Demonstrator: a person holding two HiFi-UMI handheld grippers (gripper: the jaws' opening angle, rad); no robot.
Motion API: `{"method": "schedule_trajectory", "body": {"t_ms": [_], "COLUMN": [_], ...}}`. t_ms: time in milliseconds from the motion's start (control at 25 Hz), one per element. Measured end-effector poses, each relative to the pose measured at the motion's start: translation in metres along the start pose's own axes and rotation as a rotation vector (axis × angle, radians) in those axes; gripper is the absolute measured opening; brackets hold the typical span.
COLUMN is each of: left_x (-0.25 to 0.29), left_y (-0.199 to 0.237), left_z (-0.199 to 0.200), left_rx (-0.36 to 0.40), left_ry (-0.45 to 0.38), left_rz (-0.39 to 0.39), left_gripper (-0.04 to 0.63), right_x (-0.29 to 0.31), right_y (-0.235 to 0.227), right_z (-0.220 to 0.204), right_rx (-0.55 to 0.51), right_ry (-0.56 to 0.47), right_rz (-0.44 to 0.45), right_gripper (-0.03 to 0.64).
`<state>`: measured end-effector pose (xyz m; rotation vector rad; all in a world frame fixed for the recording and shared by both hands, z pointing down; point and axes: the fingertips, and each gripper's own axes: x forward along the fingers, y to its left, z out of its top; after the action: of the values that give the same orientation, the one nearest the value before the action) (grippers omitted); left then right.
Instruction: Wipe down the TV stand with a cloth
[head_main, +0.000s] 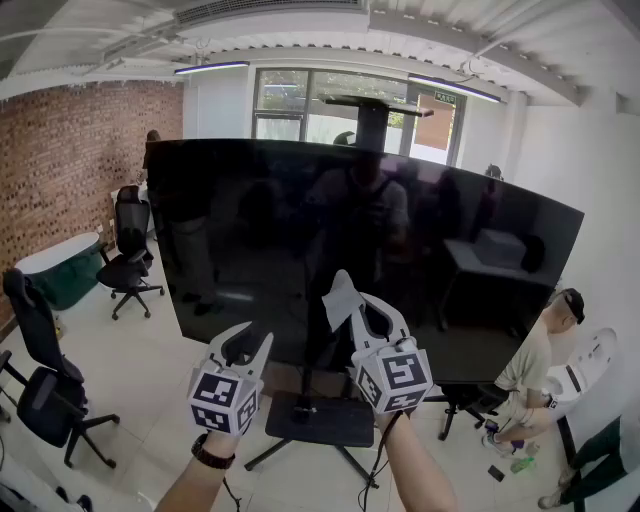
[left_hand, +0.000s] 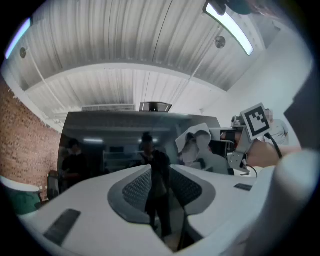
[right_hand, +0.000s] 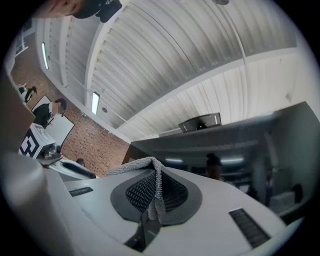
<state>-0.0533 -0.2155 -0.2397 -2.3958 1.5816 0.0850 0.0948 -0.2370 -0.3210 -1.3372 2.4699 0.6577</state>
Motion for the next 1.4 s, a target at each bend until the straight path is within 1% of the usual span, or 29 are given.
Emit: {"method": "schedule_trajectory", "body": {"t_ms": [120,240,360,480,560,640,720,840,920,1040,1120,1160,1200,1280,1320,1400], "left_x": [0.026,0.046,0.061,0.068,0.074,0.082,0.092,0.105,0.11,0.112,0.114,0.116,0.118,0.117,0.114,0.1], "left_y": [-0.006,0.003,0.02,0.024,0.024,0.028,0.037,0.055,0.067,0.074,0.075,0.073,0.071,0.065,0.061,0.048], "left_z": [0.084,0.146,0.184,0.195,0.194,0.186,0.177,0.168,0.158,0.13,0.114,0.107,0.1,0.085,0.075,0.046], "left_rx": [-0.003,0.015,0.035,0.034,0.035,0.041,0.049,0.042,0.024,-0.007,-0.024,-0.031,-0.036,-0.031,-0.023,-0.012], "left_ry": [-0.106,-0.166,-0.209,-0.226,-0.228,-0.226,-0.223,-0.225,-0.226,-0.211,-0.196,-0.189,-0.182,-0.168,-0.161,-0.138], "left_rz": [-0.002,0.018,0.046,0.055,0.054,0.051,0.048,0.047,0.039,0.007,-0.012,-0.02,-0.026,-0.038,-0.045,-0.066], "left_gripper": [0.15,0.15,0.15,0.15,0.15,0.15,0.15,0.15,0.15,0.15,0.15,0.15,0.15,0.15,0.15,0.151], "right_x": [0.015,0.054,0.122,0.188,0.224,0.251,0.268,0.272,0.262,0.223,0.183,0.162,0.142,0.102,0.081,0.04], "right_y": [-0.03,-0.056,-0.073,-0.083,-0.098,-0.119,-0.146,-0.194,-0.221,-0.262,-0.287,-0.293,-0.29,-0.261,-0.238,-0.18], "right_z": [0.045,0.092,0.137,0.154,0.15,0.137,0.125,0.126,0.129,0.123,0.135,0.141,0.143,0.131,0.114,0.059], "right_rx": [-0.029,-0.075,-0.121,-0.173,-0.213,-0.28,-0.345,-0.37,-0.382,-0.374,-0.367,-0.358,-0.345,-0.33,-0.321,-0.263], "right_ry": [-0.015,-0.043,-0.056,0.005,0.064,0.125,0.176,0.201,0.215,0.231,0.191,0.159,0.124,0.073,0.06,0.057], "right_rz": [-0.025,-0.037,-0.022,-0.004,-0.011,-0.042,-0.09,-0.178,-0.234,-0.324,-0.397,-0.407,-0.39,-0.313,-0.267,-0.175], "right_gripper": [0.006,0.006,0.006,0.006,0.006,0.006,0.006,0.006,0.006,0.006,0.006,0.006,0.006,0.006,0.006,0.006]}}
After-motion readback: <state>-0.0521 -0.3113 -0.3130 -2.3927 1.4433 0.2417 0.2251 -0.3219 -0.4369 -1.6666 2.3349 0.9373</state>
